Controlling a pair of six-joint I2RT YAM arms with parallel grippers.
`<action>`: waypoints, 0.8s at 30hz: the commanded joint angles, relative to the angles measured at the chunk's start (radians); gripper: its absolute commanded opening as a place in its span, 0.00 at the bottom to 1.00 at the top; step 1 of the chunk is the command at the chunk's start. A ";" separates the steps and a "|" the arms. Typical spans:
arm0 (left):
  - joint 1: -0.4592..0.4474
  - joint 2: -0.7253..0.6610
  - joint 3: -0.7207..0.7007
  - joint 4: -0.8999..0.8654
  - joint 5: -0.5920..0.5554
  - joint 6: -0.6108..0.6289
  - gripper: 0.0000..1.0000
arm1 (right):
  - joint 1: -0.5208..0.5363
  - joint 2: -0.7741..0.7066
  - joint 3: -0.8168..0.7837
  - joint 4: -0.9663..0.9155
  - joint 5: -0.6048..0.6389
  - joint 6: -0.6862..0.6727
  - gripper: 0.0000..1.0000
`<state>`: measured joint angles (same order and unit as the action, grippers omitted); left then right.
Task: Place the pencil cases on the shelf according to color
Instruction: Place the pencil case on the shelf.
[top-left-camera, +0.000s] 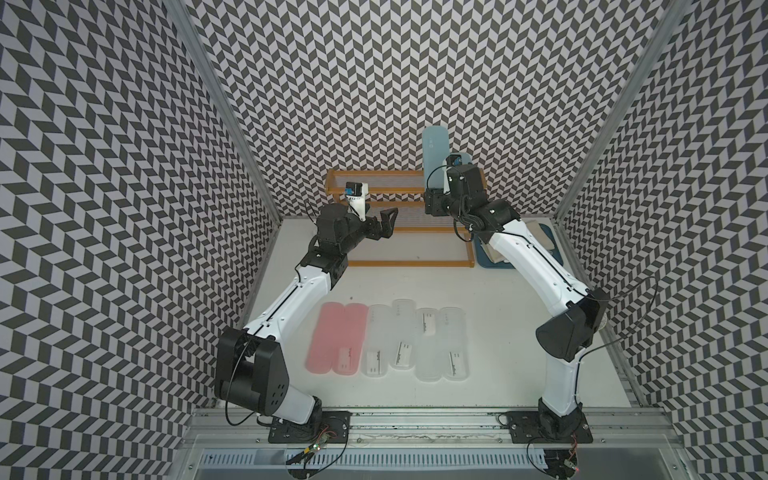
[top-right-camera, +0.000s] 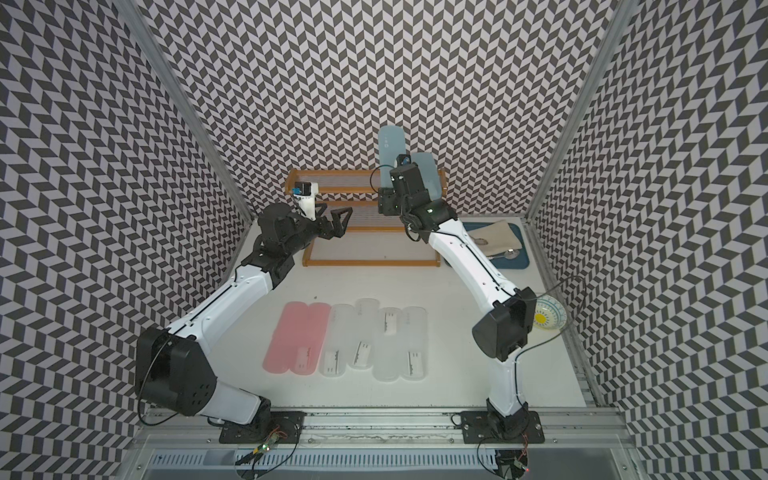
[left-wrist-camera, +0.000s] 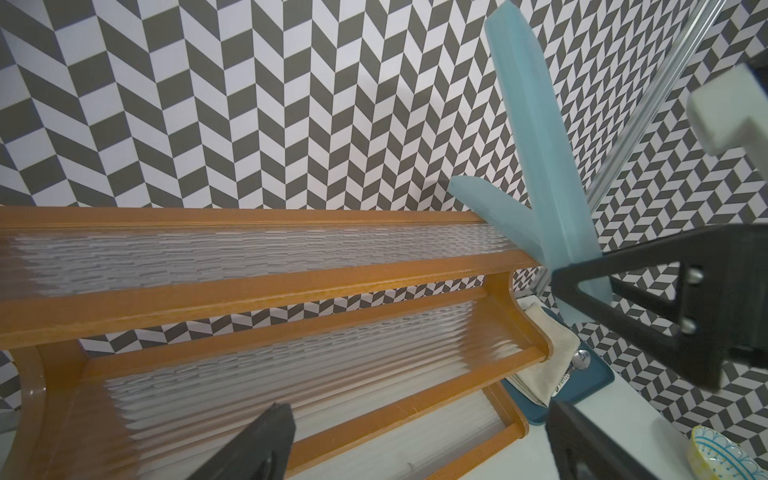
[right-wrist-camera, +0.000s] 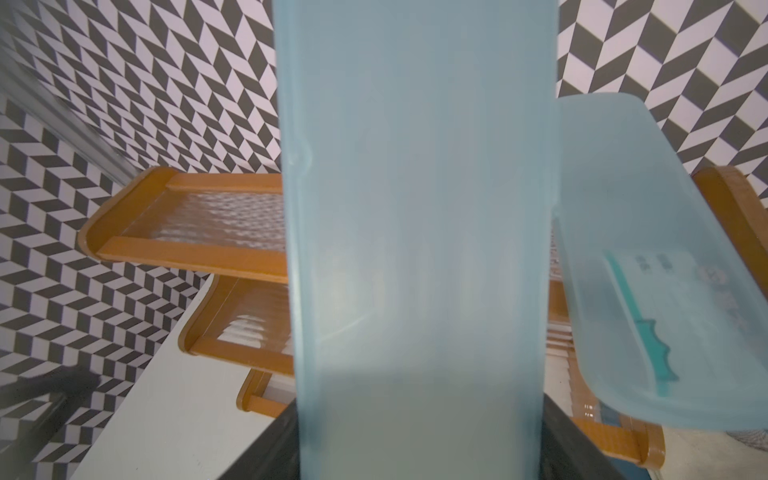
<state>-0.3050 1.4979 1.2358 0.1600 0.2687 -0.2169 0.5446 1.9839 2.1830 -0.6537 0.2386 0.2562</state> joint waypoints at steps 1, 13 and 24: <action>-0.002 -0.015 -0.013 0.033 0.033 -0.010 1.00 | -0.021 0.039 0.085 0.044 0.007 -0.020 0.71; 0.000 -0.010 -0.016 0.039 0.043 -0.022 1.00 | -0.061 0.101 0.137 0.021 0.001 -0.006 0.73; 0.000 -0.004 -0.016 0.042 0.054 -0.031 0.99 | -0.061 0.109 0.103 0.002 0.001 -0.006 0.76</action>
<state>-0.3050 1.4979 1.2247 0.1749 0.3088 -0.2405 0.4839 2.0819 2.2974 -0.6811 0.2390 0.2459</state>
